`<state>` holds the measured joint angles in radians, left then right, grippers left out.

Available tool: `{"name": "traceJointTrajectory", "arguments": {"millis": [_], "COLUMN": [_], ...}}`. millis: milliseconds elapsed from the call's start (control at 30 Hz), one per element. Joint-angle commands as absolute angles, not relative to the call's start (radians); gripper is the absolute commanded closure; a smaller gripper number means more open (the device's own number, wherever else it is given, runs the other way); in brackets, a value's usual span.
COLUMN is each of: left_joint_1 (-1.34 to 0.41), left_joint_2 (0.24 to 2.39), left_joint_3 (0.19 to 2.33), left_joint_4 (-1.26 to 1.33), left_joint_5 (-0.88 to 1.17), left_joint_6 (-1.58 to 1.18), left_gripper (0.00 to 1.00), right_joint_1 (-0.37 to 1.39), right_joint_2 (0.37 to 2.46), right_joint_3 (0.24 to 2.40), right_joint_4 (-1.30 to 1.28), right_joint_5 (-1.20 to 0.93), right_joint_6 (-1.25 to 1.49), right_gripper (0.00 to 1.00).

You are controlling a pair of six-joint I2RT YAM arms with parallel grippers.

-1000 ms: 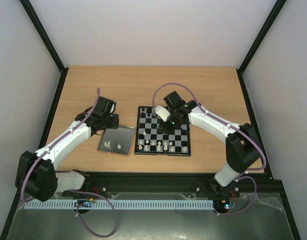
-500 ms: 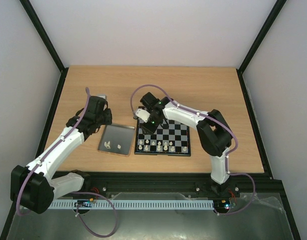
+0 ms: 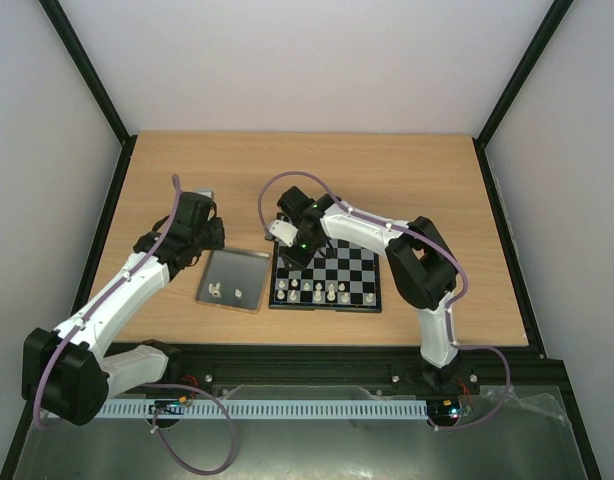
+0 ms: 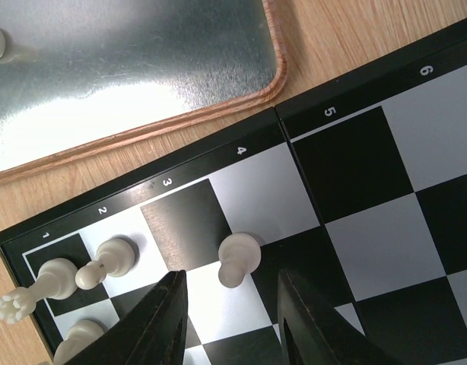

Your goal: Set up the chess pieces on the board

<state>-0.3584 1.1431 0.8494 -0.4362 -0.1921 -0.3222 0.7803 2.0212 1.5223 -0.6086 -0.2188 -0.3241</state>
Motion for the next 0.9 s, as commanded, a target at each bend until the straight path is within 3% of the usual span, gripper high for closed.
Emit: {"name": "traceJointTrajectory", "arguments": {"millis": [0, 500, 867], "left_joint_1": [-0.35, -0.349, -0.349], "left_joint_2": [1.149, 1.16, 1.162], "left_joint_3": [0.838, 0.836, 0.834], "left_joint_4": [-0.434, -0.434, -0.434], "left_joint_5": [-0.201, -0.189, -0.186], "left_joint_6": [-0.327, -0.33, -0.33], "left_gripper": [0.6, 0.6, 0.6], "right_joint_1": [0.786, 0.788, 0.788], "right_joint_2": [2.05, 2.067, 2.078], "right_joint_3": [1.557, 1.572, 1.577], "right_joint_4": [-0.662, -0.663, -0.665], "right_joint_5": [-0.219, -0.219, -0.224], "right_joint_6": [-0.306, -0.296, -0.295], "right_gripper": [0.66, 0.78, 0.8]}}
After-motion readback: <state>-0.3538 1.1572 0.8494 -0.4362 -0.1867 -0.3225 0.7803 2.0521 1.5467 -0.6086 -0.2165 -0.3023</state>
